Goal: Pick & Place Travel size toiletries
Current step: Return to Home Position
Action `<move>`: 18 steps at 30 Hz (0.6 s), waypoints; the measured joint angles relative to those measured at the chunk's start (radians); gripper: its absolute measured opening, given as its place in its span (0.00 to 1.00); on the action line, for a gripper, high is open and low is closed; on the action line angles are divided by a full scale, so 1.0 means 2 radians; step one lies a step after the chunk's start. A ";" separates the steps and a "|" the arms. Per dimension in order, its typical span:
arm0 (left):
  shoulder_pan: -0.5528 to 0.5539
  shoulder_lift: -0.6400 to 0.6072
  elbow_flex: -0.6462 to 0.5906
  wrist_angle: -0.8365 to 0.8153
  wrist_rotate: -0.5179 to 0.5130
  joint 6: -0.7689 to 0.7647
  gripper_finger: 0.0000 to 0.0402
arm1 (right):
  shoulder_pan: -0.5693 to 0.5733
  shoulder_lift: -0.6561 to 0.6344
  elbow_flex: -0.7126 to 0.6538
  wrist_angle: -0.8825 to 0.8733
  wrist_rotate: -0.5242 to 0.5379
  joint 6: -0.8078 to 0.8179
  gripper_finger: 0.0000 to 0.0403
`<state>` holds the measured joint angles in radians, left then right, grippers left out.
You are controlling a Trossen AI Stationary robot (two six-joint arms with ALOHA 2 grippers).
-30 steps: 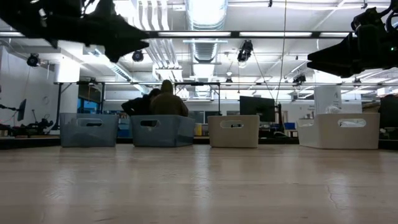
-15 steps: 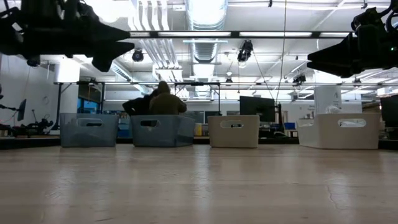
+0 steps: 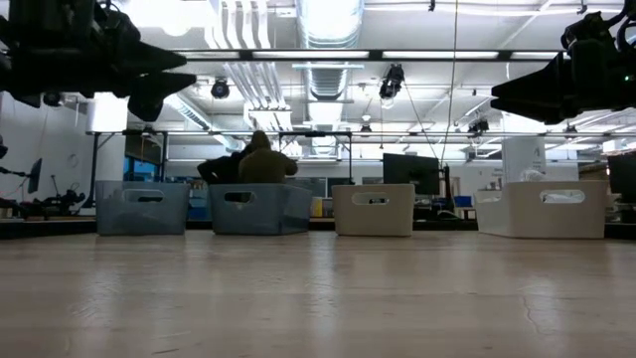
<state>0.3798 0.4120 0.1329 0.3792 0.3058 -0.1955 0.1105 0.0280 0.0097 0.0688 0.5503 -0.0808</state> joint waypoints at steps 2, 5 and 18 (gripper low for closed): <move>0.000 -0.013 -0.001 -0.026 0.000 -0.004 0.49 | 0.000 0.000 0.000 0.000 0.000 0.000 0.90; 0.000 -0.032 -0.007 -0.038 0.000 -0.006 0.49 | 0.000 0.000 0.000 0.000 0.000 0.000 0.90; 0.000 -0.041 -0.012 -0.044 0.000 -0.012 0.49 | 0.000 0.000 0.000 0.000 0.000 0.000 0.90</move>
<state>0.3798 0.3294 0.1097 0.2903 0.3058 -0.2199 0.1108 0.0277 0.0094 0.0685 0.5503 -0.0814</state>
